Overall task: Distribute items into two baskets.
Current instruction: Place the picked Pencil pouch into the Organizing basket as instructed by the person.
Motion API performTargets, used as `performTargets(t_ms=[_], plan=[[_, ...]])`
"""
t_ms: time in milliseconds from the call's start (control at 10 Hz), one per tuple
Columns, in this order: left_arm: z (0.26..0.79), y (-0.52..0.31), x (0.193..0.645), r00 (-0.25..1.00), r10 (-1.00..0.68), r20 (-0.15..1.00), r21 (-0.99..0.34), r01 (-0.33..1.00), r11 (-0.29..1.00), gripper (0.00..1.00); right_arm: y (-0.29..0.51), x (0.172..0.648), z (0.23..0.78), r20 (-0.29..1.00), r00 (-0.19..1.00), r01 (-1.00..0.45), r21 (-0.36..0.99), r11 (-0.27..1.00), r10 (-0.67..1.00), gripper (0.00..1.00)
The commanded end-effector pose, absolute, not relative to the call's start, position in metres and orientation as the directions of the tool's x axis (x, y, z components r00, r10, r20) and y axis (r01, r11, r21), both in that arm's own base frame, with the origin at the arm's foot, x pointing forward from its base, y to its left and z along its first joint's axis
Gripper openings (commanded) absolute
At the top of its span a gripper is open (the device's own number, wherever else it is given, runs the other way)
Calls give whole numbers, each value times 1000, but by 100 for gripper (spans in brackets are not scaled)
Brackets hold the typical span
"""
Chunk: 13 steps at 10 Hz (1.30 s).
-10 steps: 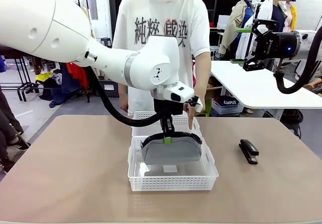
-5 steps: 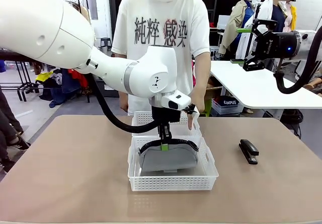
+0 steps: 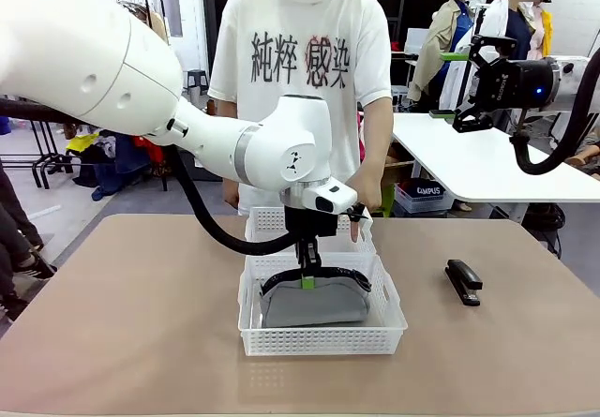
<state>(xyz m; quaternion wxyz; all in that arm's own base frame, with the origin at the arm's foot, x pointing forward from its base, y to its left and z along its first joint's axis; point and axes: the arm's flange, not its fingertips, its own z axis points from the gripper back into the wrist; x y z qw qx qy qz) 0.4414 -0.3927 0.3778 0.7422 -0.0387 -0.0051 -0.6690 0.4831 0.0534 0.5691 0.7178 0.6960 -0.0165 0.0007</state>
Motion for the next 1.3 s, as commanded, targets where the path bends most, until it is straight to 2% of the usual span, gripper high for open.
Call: performTargets(t_ms=[0, 400, 1200], plan=[[379, -389, 440, 90, -993, 76, -55, 995, 86, 21, 53, 483, 571, 28, 999, -27, 999, 32, -24, 100], [379, -391, 438, 106, -991, 80, -70, 992, 101, 98, 53, 483, 571, 28, 999, -27, 999, 32, -24, 100], [396, -386, 438, 117, -990, 72, -81, 990, 111, 100, 53, 483, 571, 28, 999, -27, 999, 32, -24, 100]])
